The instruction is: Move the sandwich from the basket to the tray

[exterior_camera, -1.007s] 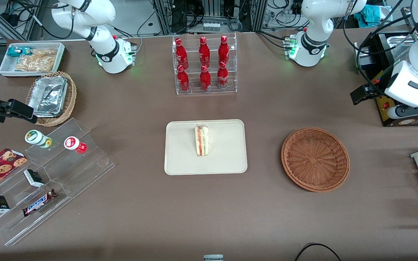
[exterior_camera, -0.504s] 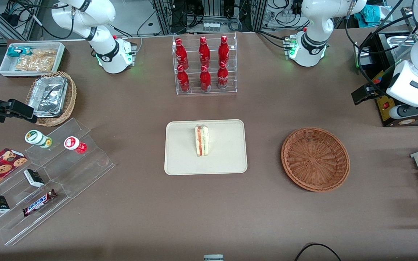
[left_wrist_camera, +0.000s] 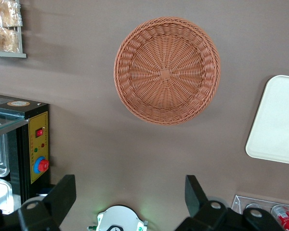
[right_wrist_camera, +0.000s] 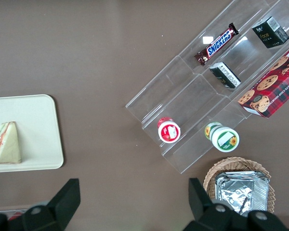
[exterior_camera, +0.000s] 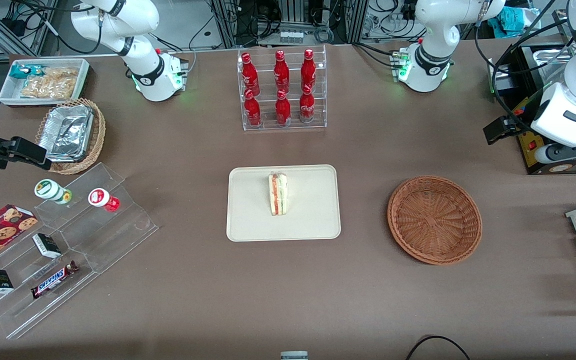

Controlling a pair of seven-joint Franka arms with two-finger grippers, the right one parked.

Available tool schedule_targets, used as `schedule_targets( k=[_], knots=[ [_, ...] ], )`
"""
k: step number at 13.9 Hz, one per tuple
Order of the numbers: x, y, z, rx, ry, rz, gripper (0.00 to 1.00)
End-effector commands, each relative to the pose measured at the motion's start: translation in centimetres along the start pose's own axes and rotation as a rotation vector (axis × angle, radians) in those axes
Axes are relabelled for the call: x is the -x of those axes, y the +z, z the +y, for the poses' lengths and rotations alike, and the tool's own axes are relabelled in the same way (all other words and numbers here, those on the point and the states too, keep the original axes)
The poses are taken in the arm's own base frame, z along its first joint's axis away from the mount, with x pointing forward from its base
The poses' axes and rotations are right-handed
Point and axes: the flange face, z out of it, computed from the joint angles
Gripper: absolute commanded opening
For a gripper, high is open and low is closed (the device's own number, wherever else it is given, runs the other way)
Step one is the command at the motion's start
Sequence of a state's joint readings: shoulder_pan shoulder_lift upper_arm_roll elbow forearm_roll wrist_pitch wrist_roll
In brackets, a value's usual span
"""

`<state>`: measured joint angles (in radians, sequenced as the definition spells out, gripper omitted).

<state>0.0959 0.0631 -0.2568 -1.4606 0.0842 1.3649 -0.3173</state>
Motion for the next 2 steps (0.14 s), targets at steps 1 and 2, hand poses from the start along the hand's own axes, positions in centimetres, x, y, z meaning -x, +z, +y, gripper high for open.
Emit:
schedule_targets(
  k=[1, 2],
  knots=[
    [0.32, -0.66, -0.02, -0.010, -0.003, 0.006, 1.00],
    [0.29, -0.66, -0.10, -0.010, -0.003, 0.006, 1.00]
  ],
)
